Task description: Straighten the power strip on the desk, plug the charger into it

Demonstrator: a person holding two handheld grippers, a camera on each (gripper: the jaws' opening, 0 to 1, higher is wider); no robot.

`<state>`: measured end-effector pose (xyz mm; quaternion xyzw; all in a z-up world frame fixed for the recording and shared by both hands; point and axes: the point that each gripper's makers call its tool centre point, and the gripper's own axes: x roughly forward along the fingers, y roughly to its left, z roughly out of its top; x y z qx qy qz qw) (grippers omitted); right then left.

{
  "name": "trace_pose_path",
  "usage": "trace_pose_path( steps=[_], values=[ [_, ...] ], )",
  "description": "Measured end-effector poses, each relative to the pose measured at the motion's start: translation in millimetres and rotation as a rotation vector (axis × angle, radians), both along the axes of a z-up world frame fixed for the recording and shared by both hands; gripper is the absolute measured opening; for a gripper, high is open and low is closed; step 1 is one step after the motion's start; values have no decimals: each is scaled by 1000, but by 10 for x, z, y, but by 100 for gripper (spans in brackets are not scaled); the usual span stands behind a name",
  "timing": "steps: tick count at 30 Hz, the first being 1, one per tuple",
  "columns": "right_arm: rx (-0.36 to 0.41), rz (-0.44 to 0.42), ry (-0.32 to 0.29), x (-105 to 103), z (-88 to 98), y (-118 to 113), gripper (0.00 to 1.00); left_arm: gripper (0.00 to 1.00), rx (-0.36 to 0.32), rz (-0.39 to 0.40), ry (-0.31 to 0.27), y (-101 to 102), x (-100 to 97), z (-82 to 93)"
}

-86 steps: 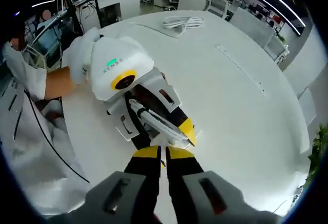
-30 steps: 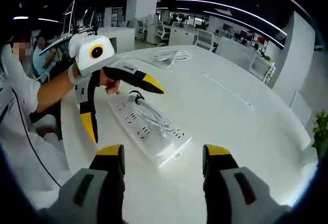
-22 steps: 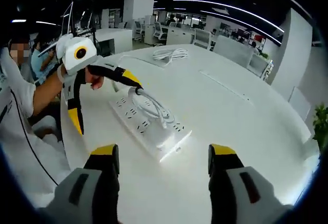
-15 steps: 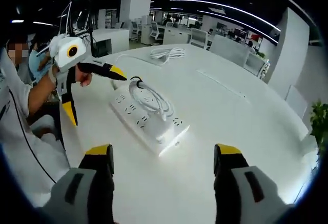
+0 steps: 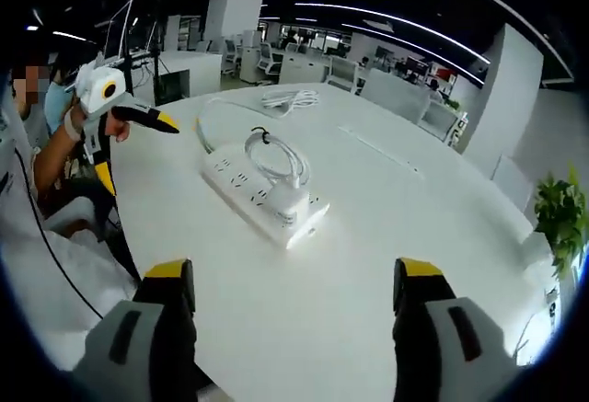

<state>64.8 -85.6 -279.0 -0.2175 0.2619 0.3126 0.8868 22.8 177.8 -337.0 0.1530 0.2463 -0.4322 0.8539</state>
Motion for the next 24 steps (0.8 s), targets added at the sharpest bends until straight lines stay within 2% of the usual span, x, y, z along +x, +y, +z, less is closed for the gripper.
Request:
trace_pose_path(
  steps=[2,8,15,20,24],
  values=[
    [4,-13,-11,-90,24,-48,88,96,10,37,22,88,-78,-11],
    [8,-50,-22,-366,45,-181,88,96,-43,91,3,211,-308,114],
    [20,-76,-44,-636,77,-270,88,96,-36,142,-22,324,-611,190],
    [5,-95,-64,-747,7,-295,88,96,-16,167,-38,415,-675,185],
    [41,-101,-54,-818,-71,-222,88,96,-14,203,-45,509,-732,175]
  ],
)
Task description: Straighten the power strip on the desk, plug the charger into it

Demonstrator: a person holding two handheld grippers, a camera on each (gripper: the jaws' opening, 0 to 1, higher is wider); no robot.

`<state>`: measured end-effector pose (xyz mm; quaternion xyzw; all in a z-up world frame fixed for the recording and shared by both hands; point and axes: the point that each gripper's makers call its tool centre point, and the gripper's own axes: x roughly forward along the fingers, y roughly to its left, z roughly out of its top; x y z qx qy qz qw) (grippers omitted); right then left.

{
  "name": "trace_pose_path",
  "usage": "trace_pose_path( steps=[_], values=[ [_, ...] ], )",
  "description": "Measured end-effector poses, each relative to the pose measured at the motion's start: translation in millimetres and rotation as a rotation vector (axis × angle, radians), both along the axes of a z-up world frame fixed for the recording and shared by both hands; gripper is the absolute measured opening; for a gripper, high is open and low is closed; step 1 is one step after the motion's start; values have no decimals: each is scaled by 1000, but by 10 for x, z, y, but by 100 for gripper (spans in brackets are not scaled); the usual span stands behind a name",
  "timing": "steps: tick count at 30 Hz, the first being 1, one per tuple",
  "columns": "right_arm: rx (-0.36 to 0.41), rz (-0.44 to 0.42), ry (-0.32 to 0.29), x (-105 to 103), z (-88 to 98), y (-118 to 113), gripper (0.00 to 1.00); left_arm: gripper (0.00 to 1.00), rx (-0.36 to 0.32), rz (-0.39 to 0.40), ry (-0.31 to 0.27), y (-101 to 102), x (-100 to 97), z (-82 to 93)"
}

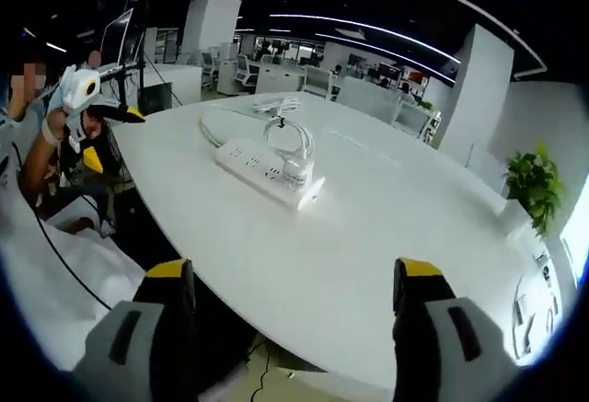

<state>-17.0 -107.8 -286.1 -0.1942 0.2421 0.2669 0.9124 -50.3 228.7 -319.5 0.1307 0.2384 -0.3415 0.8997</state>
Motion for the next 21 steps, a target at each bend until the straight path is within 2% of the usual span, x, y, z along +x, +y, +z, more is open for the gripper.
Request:
trace_pose_path(
  steps=[5,11,16,21],
  values=[
    [48,-23,-17,-171,-8,23,88,96,-15,9,-24,-3,-146,61],
    [57,-86,-31,-440,-21,-164,88,96,-25,-7,-42,-17,-350,103],
    [70,-142,-43,-564,-22,-288,88,96,-42,4,-74,-18,-399,197],
    [113,-149,-75,-698,42,-231,87,96,-49,-22,-99,-105,-409,283]
  ],
)
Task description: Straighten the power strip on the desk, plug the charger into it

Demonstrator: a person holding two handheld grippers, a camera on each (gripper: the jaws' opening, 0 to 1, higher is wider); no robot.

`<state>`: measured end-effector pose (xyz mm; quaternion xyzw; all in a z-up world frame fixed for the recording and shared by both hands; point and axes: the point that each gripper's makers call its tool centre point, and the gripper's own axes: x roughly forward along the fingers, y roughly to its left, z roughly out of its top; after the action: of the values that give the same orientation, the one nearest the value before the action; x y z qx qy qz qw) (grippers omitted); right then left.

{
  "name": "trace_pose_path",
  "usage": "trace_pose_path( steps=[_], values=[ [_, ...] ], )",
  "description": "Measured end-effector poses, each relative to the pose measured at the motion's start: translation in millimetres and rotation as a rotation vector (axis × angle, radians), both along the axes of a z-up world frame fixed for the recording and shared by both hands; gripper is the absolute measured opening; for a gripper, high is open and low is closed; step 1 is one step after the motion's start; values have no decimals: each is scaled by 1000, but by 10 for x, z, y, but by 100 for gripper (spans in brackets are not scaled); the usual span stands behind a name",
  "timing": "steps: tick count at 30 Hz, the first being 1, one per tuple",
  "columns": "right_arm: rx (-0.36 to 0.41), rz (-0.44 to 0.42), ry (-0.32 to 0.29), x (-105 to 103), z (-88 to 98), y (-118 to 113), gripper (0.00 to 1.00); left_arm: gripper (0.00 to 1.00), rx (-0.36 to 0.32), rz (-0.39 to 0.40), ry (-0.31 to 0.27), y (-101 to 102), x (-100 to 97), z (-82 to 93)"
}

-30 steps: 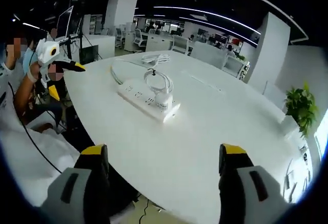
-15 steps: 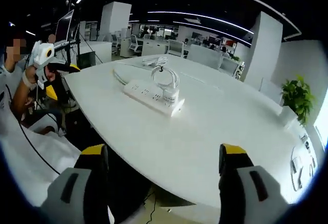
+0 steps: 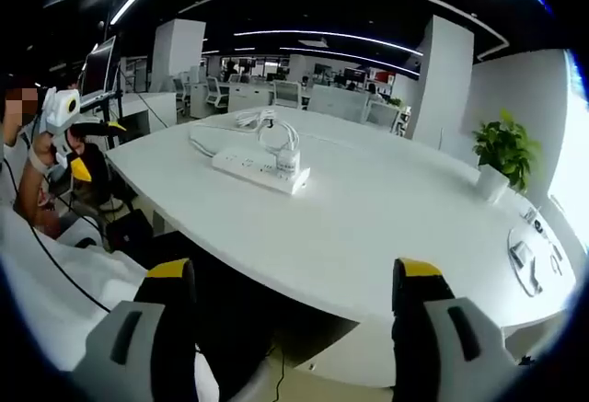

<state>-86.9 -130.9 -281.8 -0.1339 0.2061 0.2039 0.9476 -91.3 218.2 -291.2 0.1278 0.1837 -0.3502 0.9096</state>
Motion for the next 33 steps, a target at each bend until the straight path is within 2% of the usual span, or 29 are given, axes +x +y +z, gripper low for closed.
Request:
trace_pose_path(
  steps=[2,5,8,11,17,21,25,29,33],
  values=[
    [22,-10,5,-49,-53,3,88,96,-4,-5,1,-20,-1,-1],
    [-4,-17,30,-50,-125,-51,87,96,-57,4,11,-47,19,36],
    [-6,-35,23,-67,-76,-107,87,96,-86,-1,-4,-50,9,96],
    [17,-46,11,-72,-54,-98,86,96,-79,-2,-8,-59,32,107],
    [13,-72,39,-199,-158,-137,86,96,-77,-27,-9,-134,139,125],
    [2,-99,30,-213,-92,-212,86,96,-64,-39,4,-160,127,49],
    [10,-93,15,-200,-47,-174,86,96,-63,-29,2,-125,133,62],
    [7,-85,22,-195,-79,-140,86,96,-66,-27,-23,-119,140,104],
    [11,-79,21,-195,-79,-117,86,96,-65,-24,-20,-117,142,99]
  ],
)
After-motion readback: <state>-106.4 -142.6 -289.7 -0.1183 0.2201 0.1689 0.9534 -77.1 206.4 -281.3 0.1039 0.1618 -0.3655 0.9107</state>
